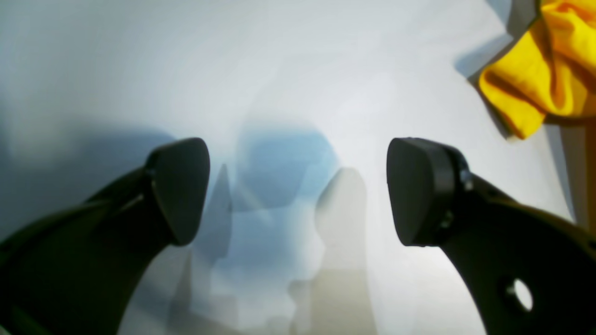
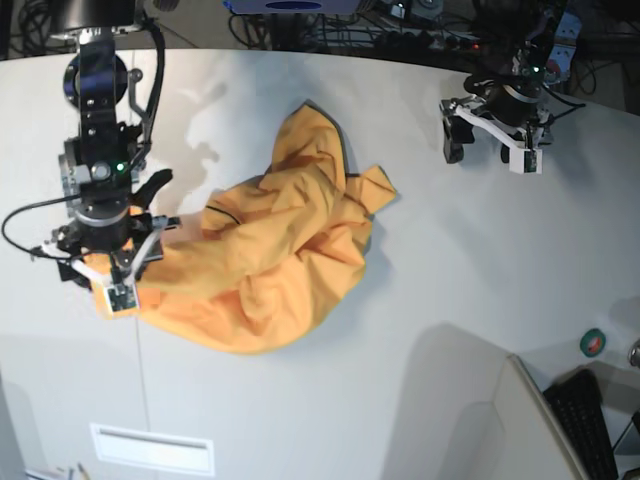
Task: Layout the t-shirt on the table in an organized manner, then fold the t-shirt properly
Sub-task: 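Regrasp the shirt with the right gripper and pull it outward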
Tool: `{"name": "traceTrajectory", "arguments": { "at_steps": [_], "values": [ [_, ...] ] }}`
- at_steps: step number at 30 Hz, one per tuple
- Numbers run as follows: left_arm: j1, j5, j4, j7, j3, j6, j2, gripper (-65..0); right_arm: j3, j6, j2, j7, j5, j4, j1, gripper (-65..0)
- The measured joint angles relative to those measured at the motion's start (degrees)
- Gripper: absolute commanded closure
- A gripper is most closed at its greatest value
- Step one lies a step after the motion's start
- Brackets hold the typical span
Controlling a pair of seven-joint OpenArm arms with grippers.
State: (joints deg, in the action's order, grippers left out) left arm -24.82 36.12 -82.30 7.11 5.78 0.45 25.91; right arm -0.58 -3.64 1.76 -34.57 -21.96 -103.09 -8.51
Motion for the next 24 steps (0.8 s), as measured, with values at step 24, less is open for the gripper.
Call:
{"name": "traceTrajectory", "arguments": {
  "at_steps": [24],
  "values": [
    [-0.39, -0.02, 0.07, -0.07, 0.02, 0.02, 0.0, -56.9, -25.18, 0.66, -7.63, -6.78, 0.11, 17.18, 14.19, -33.8]
  ]
}}
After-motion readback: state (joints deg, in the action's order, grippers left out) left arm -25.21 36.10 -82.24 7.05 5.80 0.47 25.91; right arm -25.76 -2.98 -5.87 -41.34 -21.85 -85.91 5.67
